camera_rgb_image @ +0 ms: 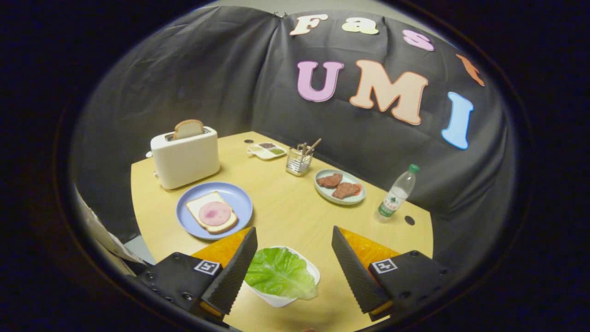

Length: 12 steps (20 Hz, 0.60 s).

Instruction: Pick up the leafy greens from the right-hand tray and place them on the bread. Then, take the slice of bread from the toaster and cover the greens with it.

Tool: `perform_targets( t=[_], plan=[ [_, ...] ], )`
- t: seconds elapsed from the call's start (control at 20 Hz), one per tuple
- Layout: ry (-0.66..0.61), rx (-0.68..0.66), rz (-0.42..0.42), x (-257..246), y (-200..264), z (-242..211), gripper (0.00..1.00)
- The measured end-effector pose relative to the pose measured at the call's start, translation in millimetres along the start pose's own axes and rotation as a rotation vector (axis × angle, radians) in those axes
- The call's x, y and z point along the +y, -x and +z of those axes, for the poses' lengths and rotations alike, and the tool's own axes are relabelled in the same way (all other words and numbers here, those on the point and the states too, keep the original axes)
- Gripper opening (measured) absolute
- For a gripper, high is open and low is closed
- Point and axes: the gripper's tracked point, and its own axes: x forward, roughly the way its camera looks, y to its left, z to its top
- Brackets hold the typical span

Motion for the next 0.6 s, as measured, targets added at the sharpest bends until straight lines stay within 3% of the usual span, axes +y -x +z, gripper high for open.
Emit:
perform_targets(
  t=[0.6],
  plan=[
    [0.012,0.232,0.127,19.5,-54.0,-91.4,1.00]
  ],
)
